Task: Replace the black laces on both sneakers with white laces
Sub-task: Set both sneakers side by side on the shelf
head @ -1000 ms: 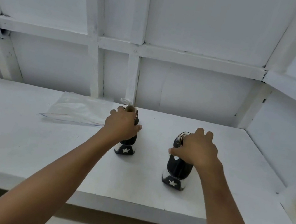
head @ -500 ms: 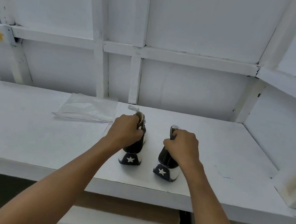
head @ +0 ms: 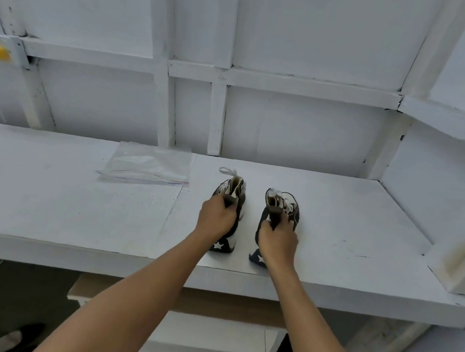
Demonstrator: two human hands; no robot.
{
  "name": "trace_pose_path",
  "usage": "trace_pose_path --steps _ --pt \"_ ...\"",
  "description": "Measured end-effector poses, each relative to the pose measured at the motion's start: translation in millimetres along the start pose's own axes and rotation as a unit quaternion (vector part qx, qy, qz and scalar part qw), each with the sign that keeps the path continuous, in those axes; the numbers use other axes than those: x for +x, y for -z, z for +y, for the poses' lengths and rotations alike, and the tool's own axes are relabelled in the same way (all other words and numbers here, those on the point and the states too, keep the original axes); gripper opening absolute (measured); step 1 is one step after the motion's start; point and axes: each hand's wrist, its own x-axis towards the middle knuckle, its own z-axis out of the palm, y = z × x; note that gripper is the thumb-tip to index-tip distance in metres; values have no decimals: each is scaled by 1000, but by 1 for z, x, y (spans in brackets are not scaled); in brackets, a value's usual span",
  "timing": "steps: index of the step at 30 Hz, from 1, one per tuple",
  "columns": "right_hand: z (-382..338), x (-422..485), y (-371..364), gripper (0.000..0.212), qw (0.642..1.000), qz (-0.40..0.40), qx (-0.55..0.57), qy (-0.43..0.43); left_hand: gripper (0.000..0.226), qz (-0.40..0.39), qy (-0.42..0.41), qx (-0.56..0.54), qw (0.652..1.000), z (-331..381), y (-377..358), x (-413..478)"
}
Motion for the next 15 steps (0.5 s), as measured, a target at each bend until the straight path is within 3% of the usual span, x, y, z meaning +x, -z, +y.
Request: trace_pose_path --steps 3,10,15 --pt "-20 -31 4 29 1000 8 14 22 27 10 -18 5 1000 -13 8 -17" --pt "-31 -92 -2 28 997 41 14 68 26 57 -33 -56 996 -18 46 -86" --pt "-41 -133 8 32 997 47 21 64 38 70 -36 -56 995 -14 78 -122"
